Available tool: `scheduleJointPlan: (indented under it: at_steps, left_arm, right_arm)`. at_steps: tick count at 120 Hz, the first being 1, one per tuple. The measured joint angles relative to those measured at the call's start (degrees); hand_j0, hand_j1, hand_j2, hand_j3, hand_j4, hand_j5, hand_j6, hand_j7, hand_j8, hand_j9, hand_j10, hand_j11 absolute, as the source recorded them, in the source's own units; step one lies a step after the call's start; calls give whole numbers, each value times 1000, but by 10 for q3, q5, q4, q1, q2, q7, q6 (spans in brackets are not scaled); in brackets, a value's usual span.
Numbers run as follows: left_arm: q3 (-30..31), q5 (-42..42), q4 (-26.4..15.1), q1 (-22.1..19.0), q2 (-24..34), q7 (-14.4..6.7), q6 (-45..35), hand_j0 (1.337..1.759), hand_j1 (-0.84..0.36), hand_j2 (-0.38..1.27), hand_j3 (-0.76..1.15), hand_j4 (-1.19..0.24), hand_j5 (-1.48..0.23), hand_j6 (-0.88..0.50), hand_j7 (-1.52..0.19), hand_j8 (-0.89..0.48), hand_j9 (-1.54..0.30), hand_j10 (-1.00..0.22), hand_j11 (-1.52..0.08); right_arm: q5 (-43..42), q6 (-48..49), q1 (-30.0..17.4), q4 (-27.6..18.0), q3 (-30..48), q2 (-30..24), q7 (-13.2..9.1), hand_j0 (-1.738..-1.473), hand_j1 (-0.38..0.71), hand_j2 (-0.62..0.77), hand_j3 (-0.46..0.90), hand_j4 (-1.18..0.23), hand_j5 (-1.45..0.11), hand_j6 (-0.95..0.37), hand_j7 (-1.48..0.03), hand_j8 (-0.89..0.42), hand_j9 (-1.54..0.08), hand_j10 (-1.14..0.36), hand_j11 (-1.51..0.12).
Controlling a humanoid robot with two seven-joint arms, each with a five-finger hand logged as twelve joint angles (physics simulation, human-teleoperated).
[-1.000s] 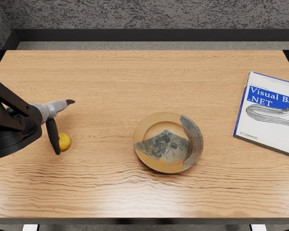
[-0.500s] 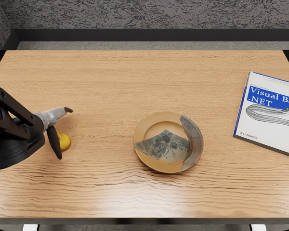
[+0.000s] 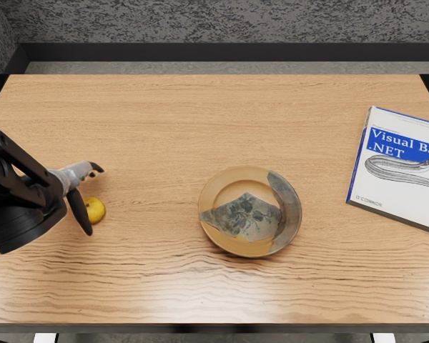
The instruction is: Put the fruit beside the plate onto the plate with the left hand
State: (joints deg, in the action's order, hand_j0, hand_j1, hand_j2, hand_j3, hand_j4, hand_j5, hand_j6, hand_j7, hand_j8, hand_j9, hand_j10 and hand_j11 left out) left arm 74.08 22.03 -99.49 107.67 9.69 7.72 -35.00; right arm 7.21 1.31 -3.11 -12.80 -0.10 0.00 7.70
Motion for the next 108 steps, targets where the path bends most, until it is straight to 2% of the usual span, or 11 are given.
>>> scheduleJointPlan:
  at_steps: [20, 51, 102, 108]
  left_arm:
    - [-1, 3, 0, 0, 0, 0, 0, 1658, 117, 39, 0, -194, -252, -194, -252, -194, -252, -194, -252]
    - [-5, 23, 0, 0, 0, -1, 0, 1658, -52, 67, 0, -334, -434, -334, -434, -334, -434, -334, -434]
    - [-11, 35, -2, 2, -16, -2, 0, 1658, -113, 61, 0, -382, -497, -382, -496, -383, -496, -383, -495]
    - [-13, 35, -2, 2, -17, -3, 0, 1658, -152, 72, 0, -416, -541, -416, -540, -416, -540, -416, -540]
  right_arm:
    - [0, 0, 0, 0, 0, 0, 0, -1658, -337, -2, 0, -10, -13, -10, -13, -10, -13, -10, -13]
    - [0, 0, 0, 0, 0, 0, 0, -1658, -337, -2, 0, -10, -13, -10, -13, -10, -13, -10, -13]
    - [0, 0, 0, 0, 0, 0, 0, -1658, -337, -2, 0, -10, -13, -10, -13, -10, -13, -10, -13]
    - [0, 0, 0, 0, 0, 0, 0, -1658, -337, -2, 0, -10, -13, -10, -13, -10, -13, -10, -13]
